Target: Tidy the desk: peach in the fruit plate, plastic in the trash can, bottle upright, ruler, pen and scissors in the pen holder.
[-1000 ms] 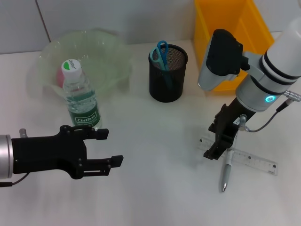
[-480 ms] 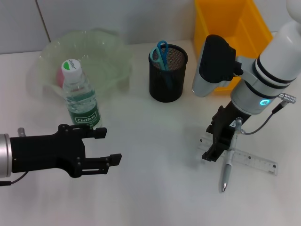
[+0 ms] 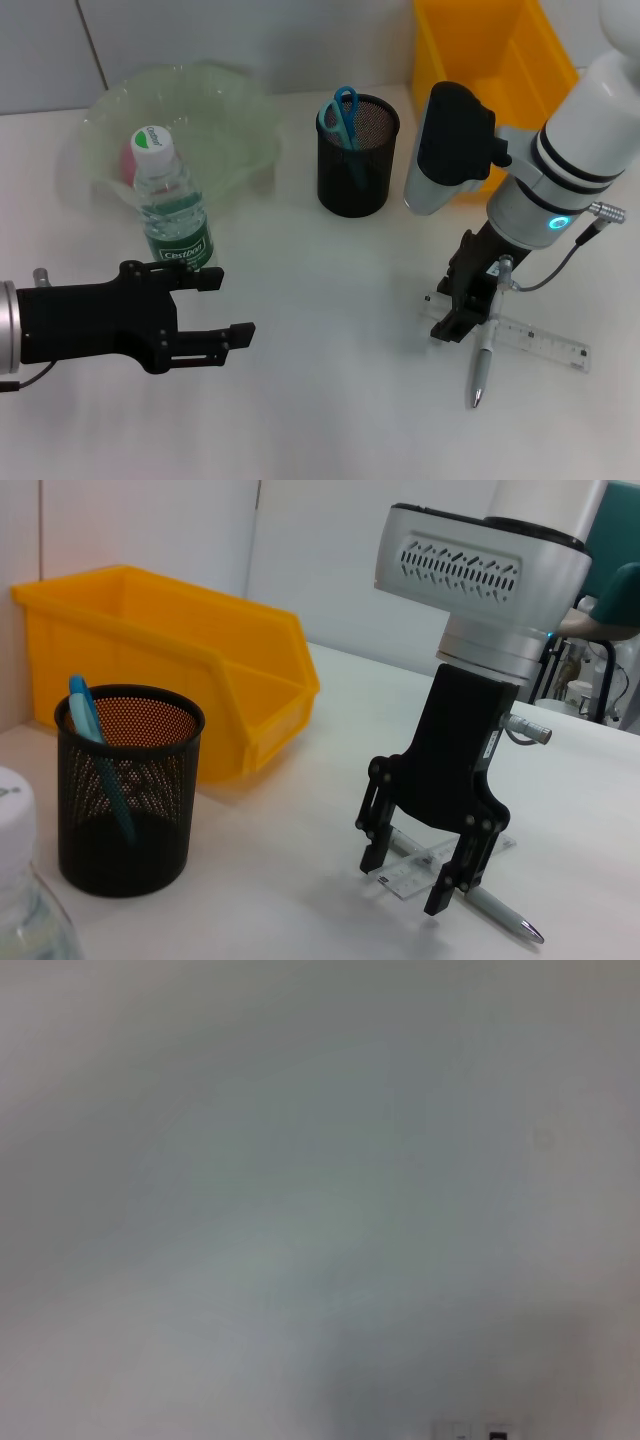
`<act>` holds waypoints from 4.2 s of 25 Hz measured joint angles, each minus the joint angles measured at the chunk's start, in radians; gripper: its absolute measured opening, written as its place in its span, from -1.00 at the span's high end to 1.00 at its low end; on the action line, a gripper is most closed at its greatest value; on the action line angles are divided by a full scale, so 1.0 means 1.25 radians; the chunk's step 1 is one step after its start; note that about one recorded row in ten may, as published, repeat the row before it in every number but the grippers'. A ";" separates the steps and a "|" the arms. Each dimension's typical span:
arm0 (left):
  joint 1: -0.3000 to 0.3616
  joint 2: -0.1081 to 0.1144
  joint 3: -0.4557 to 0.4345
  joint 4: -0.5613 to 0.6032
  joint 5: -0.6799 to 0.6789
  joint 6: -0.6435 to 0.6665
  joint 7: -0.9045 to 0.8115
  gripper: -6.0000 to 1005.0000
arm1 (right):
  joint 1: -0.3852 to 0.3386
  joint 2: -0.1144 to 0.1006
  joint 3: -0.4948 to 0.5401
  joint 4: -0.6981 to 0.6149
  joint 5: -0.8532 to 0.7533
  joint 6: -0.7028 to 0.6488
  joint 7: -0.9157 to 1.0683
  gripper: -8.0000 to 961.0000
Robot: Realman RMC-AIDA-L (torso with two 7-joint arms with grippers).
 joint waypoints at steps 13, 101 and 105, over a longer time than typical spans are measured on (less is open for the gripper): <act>0.002 0.000 -0.002 0.002 0.000 0.003 0.000 -0.57 | -0.001 0.000 -0.015 0.000 0.008 0.004 0.017 0.18; -0.005 0.001 -0.019 -0.042 -0.001 0.020 0.020 -0.56 | -0.107 -0.001 0.164 0.279 1.081 0.498 -0.759 -0.05; -0.004 0.000 -0.020 -0.042 -0.001 0.022 0.021 -0.56 | -0.114 -0.002 0.164 0.279 1.081 0.493 -0.757 -0.14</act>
